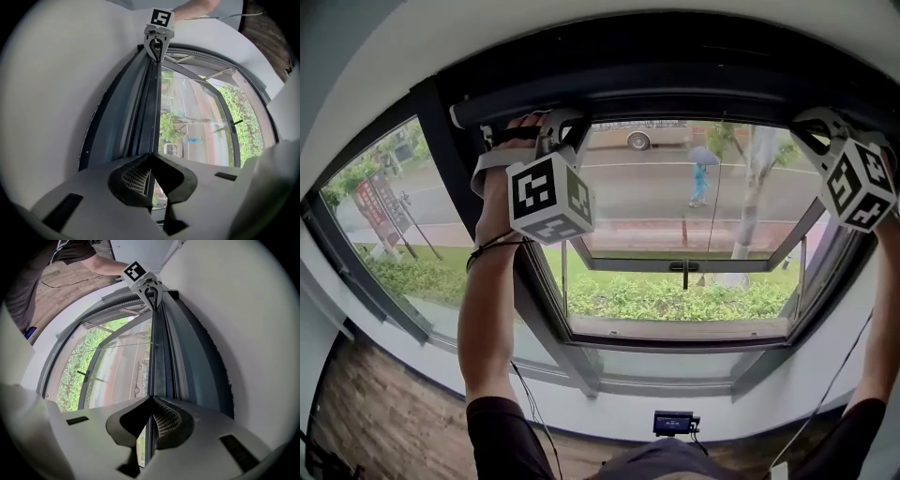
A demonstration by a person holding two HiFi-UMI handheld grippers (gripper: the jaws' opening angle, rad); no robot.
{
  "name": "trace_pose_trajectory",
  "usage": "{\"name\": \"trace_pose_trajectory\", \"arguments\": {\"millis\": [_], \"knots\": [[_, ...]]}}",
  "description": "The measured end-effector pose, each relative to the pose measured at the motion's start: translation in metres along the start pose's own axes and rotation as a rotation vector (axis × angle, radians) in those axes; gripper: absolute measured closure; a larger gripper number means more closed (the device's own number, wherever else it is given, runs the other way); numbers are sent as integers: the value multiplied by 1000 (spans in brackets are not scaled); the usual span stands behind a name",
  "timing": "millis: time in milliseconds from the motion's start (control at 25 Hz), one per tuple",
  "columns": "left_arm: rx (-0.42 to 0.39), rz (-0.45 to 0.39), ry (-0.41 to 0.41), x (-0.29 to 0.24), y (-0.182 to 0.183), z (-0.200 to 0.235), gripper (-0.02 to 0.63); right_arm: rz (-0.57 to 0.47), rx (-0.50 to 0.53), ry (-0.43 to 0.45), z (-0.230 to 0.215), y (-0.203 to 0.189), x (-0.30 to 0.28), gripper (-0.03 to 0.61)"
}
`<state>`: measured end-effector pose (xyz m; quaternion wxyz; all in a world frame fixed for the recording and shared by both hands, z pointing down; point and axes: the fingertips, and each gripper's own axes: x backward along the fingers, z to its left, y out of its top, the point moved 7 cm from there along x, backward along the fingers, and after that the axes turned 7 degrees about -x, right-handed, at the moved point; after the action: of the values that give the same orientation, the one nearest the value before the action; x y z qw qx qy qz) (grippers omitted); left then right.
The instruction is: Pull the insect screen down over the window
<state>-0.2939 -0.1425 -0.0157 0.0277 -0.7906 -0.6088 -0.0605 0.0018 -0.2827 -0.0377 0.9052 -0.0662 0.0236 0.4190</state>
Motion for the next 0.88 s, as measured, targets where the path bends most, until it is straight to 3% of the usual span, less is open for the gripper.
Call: {"name": "trace_pose_trajectory", "arguments": {"millis": [160,280,400,640,760,880], "knots": [[1,31,-46,0,3,-1,591,16,-11,18,3,0,0,558],[-11,31,-126,1,4,-28,599,28,4,99,28,-4,-5,558],[18,14,-110,6,1,-43,598,-2,-9,85,43,-5,-7,558],[0,25,-94,2,8,-47,598,19,-50,75,47,-10,-1,558],[-12,-2,-128,1,4,-52,598,43,-65,77,51,-10,-4,558],[2,29,-183,11,-18,-72,598,26,-71,109,69,2,-21,558]]}}
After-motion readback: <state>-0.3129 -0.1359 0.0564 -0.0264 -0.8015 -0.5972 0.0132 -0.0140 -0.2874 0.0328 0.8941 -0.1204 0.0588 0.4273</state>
